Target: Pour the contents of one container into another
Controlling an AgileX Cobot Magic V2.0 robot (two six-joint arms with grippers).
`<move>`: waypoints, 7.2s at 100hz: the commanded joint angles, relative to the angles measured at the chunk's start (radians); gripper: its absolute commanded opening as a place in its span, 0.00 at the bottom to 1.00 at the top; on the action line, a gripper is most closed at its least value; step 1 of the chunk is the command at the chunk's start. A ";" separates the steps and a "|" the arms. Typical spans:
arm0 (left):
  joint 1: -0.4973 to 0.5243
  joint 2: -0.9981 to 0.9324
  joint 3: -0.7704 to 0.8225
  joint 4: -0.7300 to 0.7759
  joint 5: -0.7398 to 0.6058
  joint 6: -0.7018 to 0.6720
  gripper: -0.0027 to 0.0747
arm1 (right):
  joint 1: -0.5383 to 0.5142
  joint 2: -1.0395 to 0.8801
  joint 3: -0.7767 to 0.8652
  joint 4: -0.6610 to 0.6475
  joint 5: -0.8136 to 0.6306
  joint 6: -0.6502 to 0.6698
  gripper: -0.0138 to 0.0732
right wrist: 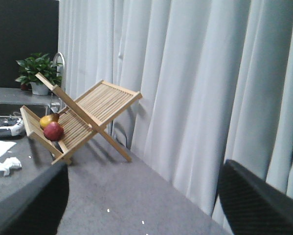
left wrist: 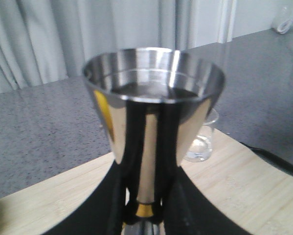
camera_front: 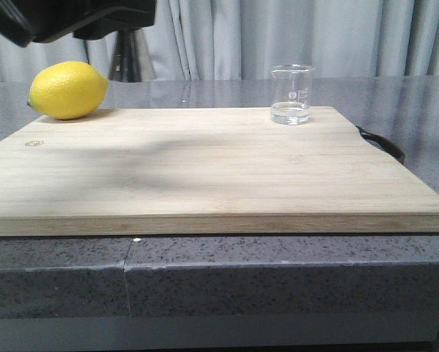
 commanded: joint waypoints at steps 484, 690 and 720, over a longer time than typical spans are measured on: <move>0.363 -1.037 0.009 0.065 0.550 0.124 0.66 | 0.002 -0.696 0.158 -0.274 0.861 0.150 0.80; 0.491 -1.178 0.653 0.127 0.298 0.011 0.01 | 0.002 -1.444 1.029 -0.219 1.280 0.150 0.07; 0.491 -1.178 0.653 0.127 0.298 0.011 0.01 | 0.002 -1.444 1.029 -0.219 1.280 0.150 0.07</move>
